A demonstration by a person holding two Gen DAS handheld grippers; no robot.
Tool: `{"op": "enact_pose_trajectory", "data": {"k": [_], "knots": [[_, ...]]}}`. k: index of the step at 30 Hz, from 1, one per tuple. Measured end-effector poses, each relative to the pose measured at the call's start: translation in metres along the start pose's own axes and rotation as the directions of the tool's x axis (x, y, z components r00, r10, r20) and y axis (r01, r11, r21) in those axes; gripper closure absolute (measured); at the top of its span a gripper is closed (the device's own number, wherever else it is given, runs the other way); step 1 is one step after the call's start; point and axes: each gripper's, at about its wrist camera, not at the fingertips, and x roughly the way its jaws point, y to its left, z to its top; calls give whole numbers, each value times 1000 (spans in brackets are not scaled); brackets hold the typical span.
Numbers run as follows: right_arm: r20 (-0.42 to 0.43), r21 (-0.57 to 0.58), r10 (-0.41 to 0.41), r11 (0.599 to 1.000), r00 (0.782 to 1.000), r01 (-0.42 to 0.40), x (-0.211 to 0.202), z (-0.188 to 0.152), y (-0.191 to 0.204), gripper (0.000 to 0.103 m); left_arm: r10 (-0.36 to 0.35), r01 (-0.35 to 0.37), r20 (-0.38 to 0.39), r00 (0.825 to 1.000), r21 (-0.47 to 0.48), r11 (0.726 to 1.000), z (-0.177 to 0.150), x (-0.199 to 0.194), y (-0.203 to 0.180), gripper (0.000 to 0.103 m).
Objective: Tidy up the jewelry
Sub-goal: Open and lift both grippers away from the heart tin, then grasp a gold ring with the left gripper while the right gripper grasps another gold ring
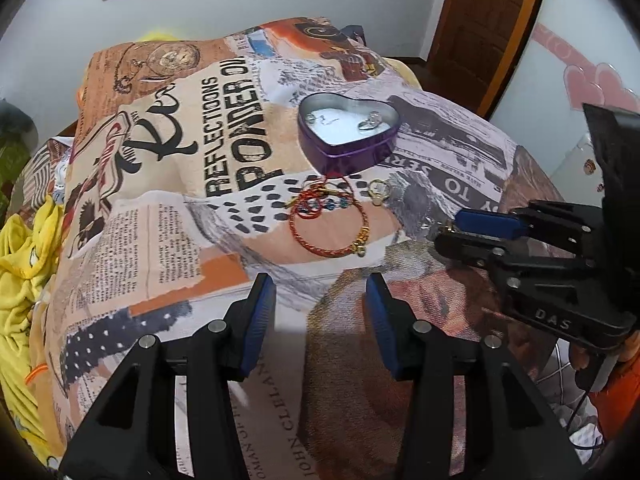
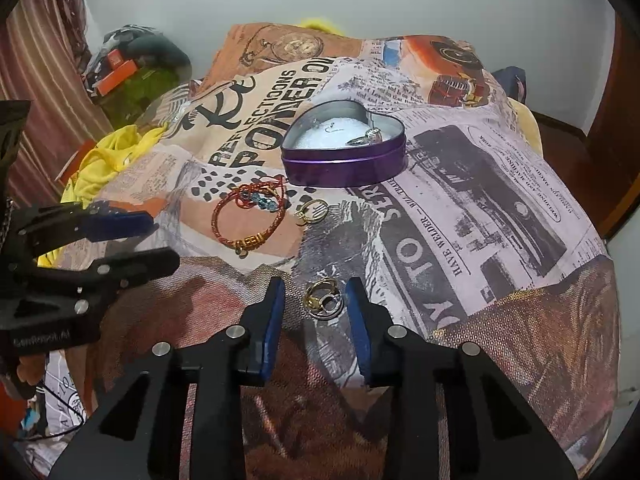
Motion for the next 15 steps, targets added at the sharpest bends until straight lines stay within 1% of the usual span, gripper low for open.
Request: {"op": "enact_pose_trajectory", "data": {"k": [4,7,9,10,11,12,15], "knots": [[4,1,2,1000,1000,-2,2,1,0,76,-4,4,-4,1000,18,1000,0,3,-6,56],[4,-3,4,1000,1000,-4,3,4,1,82,-7,7,-6,1000,22,1000,0,6,-8,56],[5,-2,5,1000,1000,-5,4,5,0,83,-10,10,-9,1000,19,1000,-1,7,-9,56],[5,-2,4,1000,1000,-4,5,5,0,85,-10,10,-9,1000,18,1000,0,8,-9,56],[6,-2,3,1000,1000,-3,5,5,0,90,-10,10,-9,1000,17,1000,-1,8,-9,56],[7,-2,4,1000,1000,-4,5,6,0,93,-12,12,-9,1000,15,1000,-1,8,-9,56],[20,3,9,1000,1000,-9,2,6,-1,94,-14,14,-12,1000,12,1000,0,9,-9,56]]}}
